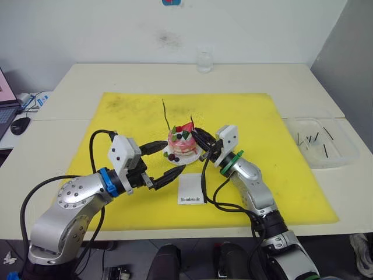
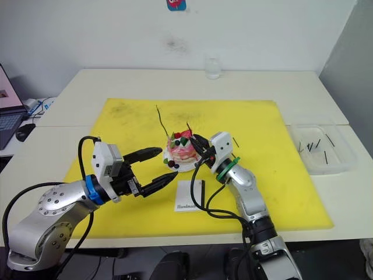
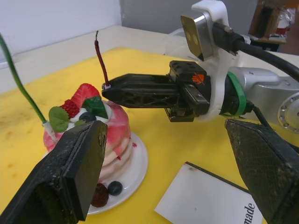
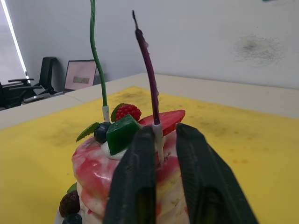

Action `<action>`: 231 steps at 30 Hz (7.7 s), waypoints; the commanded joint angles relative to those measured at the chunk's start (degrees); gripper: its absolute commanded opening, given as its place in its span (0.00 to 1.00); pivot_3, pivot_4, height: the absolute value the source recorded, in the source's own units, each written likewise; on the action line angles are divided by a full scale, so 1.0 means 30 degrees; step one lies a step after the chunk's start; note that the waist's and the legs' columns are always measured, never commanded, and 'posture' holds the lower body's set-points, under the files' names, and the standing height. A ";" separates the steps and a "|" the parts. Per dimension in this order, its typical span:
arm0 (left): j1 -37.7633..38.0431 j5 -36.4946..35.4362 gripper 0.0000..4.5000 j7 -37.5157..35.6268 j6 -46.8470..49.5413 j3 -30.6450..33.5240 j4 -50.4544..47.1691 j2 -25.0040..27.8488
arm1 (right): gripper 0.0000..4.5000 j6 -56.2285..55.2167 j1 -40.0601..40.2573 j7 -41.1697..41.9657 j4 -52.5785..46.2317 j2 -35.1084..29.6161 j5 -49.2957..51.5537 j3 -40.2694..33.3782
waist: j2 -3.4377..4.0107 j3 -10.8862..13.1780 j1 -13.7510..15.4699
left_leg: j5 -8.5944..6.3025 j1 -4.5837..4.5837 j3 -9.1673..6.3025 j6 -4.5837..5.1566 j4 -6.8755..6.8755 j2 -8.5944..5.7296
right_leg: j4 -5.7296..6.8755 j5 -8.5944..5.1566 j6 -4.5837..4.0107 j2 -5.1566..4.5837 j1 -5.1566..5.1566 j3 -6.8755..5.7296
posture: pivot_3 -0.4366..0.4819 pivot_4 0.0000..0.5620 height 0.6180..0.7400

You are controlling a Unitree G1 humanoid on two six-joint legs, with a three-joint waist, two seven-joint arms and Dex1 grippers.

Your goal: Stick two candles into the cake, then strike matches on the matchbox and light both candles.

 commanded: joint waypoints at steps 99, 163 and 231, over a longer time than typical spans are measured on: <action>-0.5069 -0.7985 0.21 0.5180 1.8735 -0.0087 0.8639 -0.2833 | 0.00 1.6621 -0.0187 0.5801 -1.1127 -0.8078 0.0976 0.5140 | -0.0132 0.0033 0.0117 | 0.0009 -0.0012 -0.0035 -0.0020 0.0014 -0.0086 | -0.0026 0.0014 0.0054 -0.0080 0.0020 -0.0017 | 0.48 0.27 1.00; -0.3181 -1.0402 0.00 -0.1043 1.3342 0.0777 0.3945 0.1217 | 0.68 0.7460 0.0987 -0.2537 -0.3272 -0.4370 -0.2253 -0.0816 | -0.0154 0.0051 -0.0024 | 0.0008 -0.0026 -0.0016 -0.0018 -0.0006 -0.0035 | -0.0020 -0.0001 0.0028 -0.0036 -0.0014 -0.0009 | 0.48 0.27 1.00; -0.6816 -0.8535 0.00 0.2561 1.2446 -0.1023 0.5359 -0.2103 | 0.01 1.3971 0.1080 0.3045 -1.6416 -1.1642 0.1068 0.2341 | -0.0170 0.0061 -0.0231 | 0.0007 -0.0032 -0.0040 -0.0018 -0.0001 -0.0038 | -0.0028 -0.0004 0.0053 -0.0020 -0.0007 -0.0025 | 0.48 0.27 1.00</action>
